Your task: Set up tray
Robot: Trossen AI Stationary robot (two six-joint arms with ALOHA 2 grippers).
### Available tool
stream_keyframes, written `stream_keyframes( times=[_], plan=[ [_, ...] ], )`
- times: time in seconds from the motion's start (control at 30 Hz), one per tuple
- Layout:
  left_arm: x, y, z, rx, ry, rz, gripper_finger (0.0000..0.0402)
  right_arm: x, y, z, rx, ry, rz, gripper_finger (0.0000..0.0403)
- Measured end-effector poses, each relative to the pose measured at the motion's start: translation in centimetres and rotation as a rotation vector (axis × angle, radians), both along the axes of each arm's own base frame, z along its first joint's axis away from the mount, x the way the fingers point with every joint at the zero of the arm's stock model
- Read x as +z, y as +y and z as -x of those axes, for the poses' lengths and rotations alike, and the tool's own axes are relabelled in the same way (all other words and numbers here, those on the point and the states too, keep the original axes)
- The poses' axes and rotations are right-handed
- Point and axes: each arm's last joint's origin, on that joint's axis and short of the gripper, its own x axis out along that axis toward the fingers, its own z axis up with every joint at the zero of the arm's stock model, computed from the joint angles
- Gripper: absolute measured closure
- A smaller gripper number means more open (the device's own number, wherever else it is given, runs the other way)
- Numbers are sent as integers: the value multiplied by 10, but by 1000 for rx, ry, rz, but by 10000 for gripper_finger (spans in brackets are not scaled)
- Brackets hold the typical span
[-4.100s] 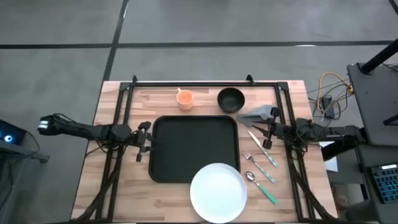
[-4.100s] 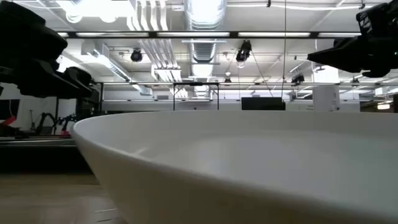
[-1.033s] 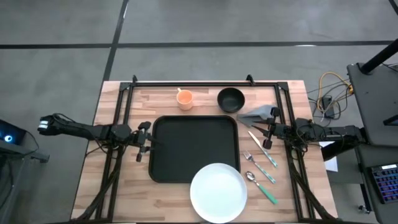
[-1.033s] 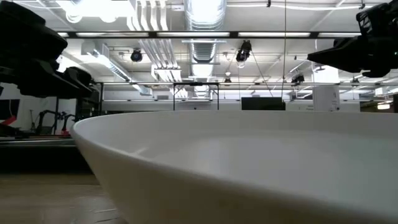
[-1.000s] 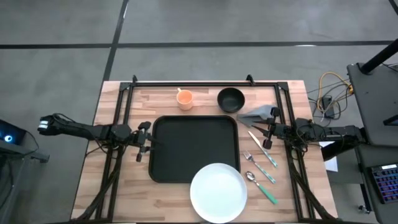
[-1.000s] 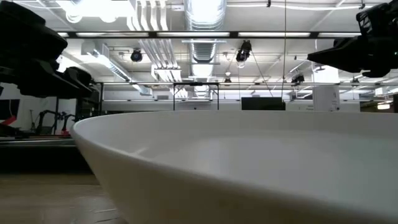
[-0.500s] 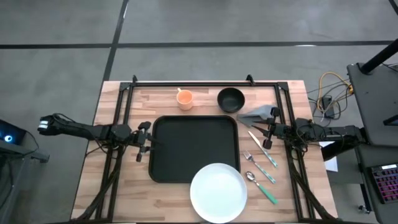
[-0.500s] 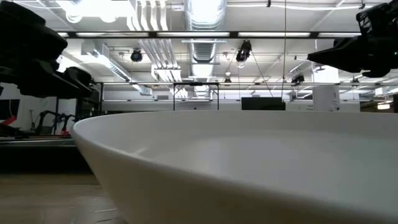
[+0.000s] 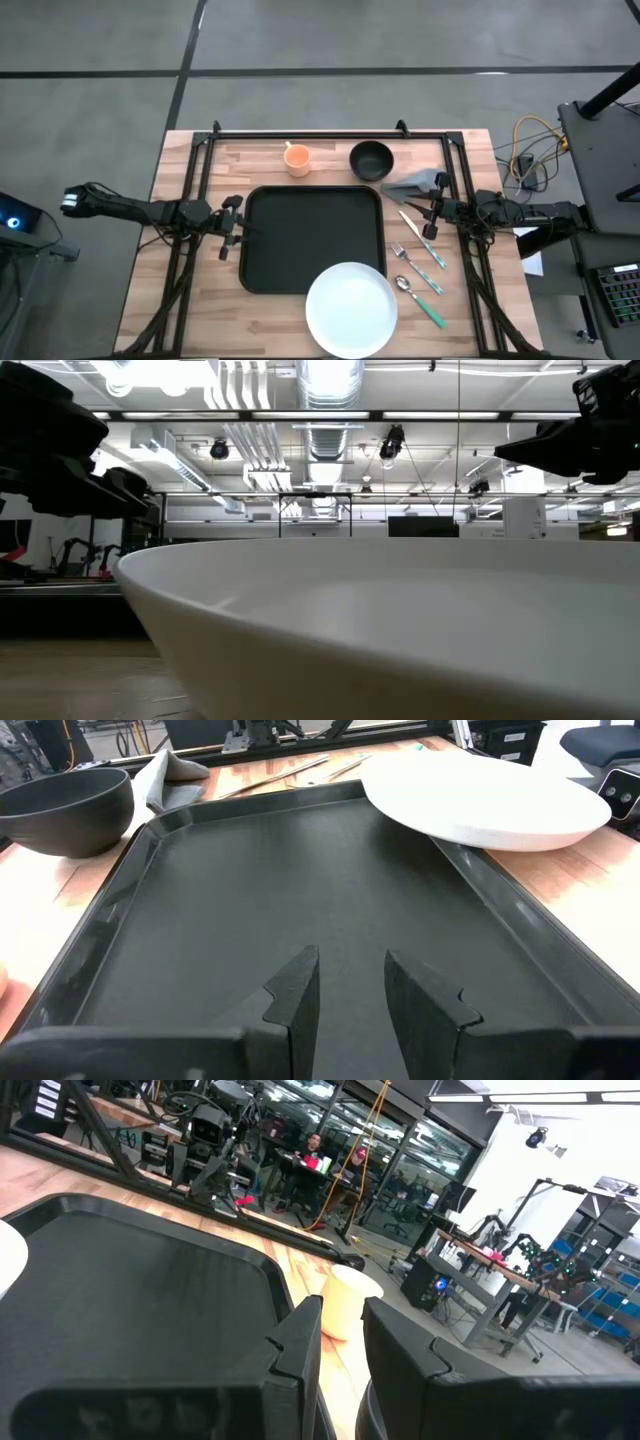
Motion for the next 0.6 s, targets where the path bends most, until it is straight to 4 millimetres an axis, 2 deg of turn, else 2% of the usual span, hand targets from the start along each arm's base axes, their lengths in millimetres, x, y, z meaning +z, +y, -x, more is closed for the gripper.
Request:
stream_keyframes(
  times=[0.4,0.6],
  plan=[
    [0,0,0,-2,-1,-6,305,0,0,0,0,0,0,335],
    [0,0,0,-61,-21,-163,305,0,0,0,0,0,0,335]
  ],
)
